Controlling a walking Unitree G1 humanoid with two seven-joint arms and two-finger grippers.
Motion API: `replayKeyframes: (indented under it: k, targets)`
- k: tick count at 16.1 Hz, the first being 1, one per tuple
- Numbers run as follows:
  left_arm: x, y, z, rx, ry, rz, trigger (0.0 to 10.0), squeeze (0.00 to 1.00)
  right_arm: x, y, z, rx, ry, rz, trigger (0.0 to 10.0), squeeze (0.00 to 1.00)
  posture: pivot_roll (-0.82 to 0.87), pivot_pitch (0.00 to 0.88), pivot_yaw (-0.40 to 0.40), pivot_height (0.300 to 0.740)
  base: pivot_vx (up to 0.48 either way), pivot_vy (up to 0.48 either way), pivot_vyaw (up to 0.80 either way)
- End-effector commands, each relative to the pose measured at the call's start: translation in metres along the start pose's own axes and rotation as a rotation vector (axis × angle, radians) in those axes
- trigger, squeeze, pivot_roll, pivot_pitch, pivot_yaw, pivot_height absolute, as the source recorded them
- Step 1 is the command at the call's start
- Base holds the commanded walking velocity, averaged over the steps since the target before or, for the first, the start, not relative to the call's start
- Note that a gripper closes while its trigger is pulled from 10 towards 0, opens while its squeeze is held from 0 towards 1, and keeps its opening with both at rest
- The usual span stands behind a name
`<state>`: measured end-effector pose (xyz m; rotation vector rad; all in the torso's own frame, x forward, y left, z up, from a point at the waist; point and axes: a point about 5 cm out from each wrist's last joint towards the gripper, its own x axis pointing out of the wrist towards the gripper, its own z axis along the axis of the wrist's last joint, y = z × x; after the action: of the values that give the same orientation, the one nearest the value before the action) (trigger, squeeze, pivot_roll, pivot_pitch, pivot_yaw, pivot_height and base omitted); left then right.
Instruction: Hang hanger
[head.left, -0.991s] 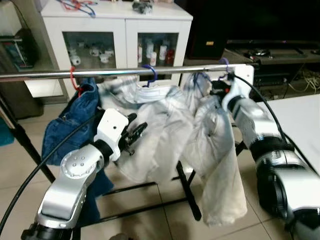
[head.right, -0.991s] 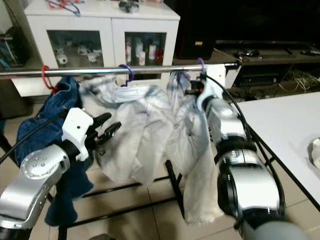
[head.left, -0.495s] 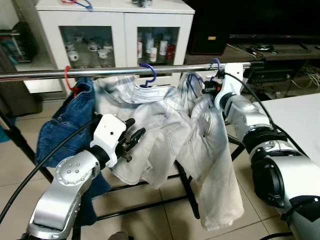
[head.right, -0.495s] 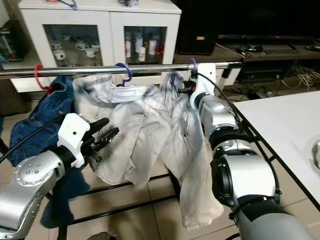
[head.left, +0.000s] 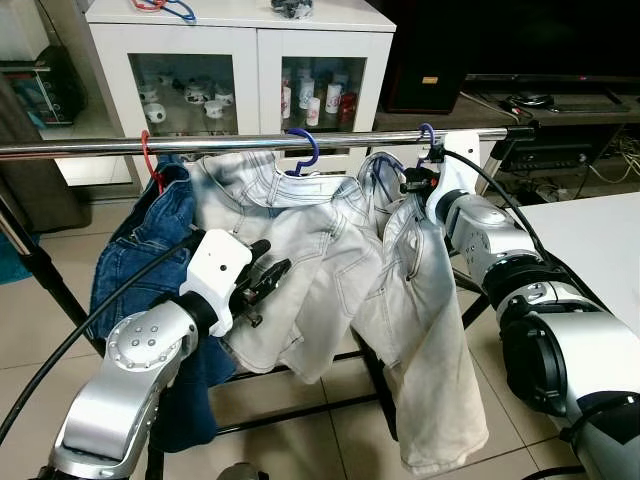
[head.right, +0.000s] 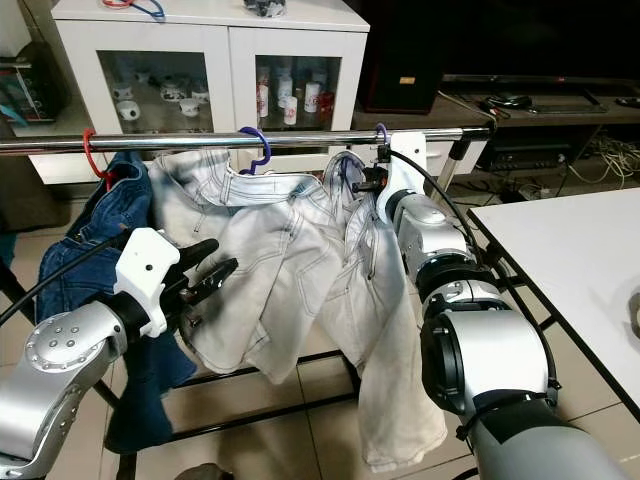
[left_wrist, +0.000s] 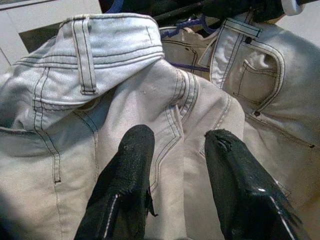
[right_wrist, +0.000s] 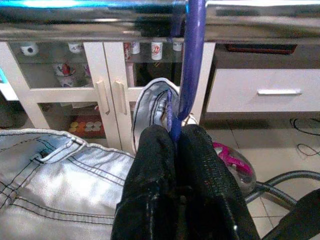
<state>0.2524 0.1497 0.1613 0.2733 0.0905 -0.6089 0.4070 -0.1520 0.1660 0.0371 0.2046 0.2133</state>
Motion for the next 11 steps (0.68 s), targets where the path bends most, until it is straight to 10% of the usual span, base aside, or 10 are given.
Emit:
replayKeyframes:
  k: [1, 4, 5, 11]
  targets:
    - [-0.002, -0.003, 0.005, 0.01, -0.009, -0.02, 10.0, 0.0, 0.002, 0.004, 0.002, 0.019, 0.012, 0.015, 10.0, 0.0, 0.19, 0.023, -0.075, 0.74, 0.0, 0.0, 0.0]
    - [-0.004, -0.001, 0.006, 0.015, -0.004, -0.021, 10.0, 0.0, 0.003, 0.008, -0.001, 0.038, 0.022, 0.011, 10.0, 0.0, 0.19, 0.03, -0.071, 0.74, 0.0, 0.0, 0.0]
    - [-0.003, 0.0, 0.007, 0.017, -0.004, -0.019, 10.0, 0.0, 0.003, 0.008, 0.001, 0.053, 0.006, 0.004, 10.0, 1.0, 0.2, 0.03, -0.073, 0.74, 0.0, 0.0, 0.0]
    - [0.0, 0.006, 0.009, -0.011, -0.011, 0.038, 10.0, 0.0, 0.0, 0.0, 0.02, 0.064, -0.074, 0.082, 10.0, 1.0, 0.19, 0.011, -0.083, 0.74, 0.0, 0.0, 0.0]
